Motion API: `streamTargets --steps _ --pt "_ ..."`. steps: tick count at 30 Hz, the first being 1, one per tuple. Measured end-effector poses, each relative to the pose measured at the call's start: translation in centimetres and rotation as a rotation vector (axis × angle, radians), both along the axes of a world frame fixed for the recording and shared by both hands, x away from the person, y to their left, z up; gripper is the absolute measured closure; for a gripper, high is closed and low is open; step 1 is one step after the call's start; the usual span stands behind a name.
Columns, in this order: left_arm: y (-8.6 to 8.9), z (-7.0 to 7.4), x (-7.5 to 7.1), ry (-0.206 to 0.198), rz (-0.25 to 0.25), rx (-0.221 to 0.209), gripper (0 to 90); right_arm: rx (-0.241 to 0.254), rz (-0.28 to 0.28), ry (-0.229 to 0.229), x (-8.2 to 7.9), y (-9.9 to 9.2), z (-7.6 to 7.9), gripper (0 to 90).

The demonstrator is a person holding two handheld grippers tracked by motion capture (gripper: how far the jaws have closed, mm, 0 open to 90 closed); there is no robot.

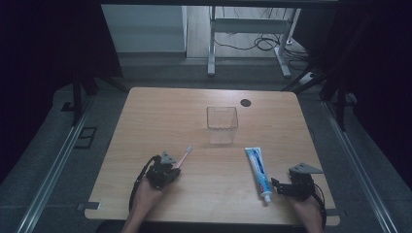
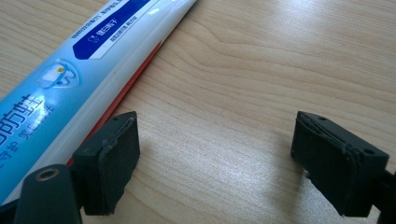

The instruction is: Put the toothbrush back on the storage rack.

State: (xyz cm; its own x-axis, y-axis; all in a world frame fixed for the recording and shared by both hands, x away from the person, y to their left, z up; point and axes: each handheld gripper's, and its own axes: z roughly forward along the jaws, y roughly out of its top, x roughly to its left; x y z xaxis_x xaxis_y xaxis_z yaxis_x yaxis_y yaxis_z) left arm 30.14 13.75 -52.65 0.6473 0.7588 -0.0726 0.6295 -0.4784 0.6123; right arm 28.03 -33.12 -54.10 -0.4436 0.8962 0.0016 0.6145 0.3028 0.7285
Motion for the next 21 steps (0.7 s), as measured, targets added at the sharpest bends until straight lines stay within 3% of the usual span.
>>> streamTargets --steps 10,16,21 --pt "0.7 0.3 0.0 0.005 0.008 -0.019 84.5 0.0 0.0 0.0 0.0 0.0 0.0 15.0" --pt "1.0 1.4 0.5 0.004 0.009 0.007 80.5 -0.001 0.0 0.0 0.0 0.0 0.0 15.0" --pt "1.6 1.9 1.3 0.047 0.009 0.032 77.7 -0.003 0.005 0.0 0.0 0.0 0.0 14.2"
